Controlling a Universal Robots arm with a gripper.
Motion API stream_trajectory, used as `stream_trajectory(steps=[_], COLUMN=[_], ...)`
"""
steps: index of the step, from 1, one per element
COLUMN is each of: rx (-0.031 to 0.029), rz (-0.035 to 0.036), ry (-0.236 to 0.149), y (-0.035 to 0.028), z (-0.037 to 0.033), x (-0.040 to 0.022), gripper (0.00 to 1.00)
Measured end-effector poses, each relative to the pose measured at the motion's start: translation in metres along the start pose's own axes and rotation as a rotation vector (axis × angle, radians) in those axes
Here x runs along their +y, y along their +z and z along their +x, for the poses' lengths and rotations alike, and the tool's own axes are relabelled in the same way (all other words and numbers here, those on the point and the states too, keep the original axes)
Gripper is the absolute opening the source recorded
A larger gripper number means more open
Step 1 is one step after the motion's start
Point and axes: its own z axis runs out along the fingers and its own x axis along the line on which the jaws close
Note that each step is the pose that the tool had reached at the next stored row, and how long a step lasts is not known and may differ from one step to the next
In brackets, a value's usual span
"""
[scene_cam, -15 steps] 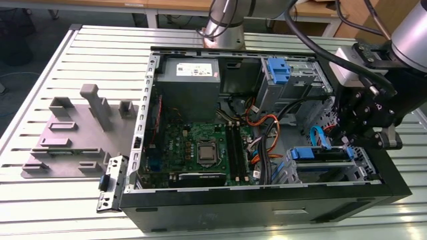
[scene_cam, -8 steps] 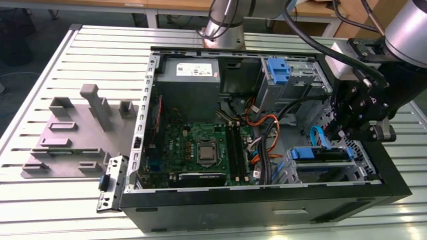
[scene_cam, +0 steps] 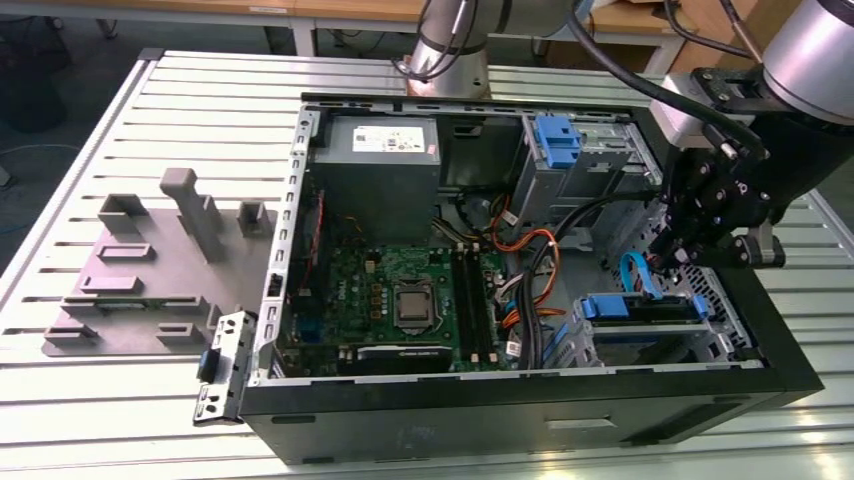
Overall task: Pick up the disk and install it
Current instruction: 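Insert the second disk wire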
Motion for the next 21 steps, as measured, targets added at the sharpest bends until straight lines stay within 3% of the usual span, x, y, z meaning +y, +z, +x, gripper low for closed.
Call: stream_trajectory(steps=[4,11,21], rx=[-0.0002,-0.0002,0.0000], rz=[0.0000,0.0000,0.0000], ry=[0.000,0.000,0.000], y=[0.0012,0.0028,0.0042], z=[-0.0058,-0.0095,-0.0125], x=[-0.0048,-0.0157,-0.0165], gripper=[0.24,0.24,0.24])
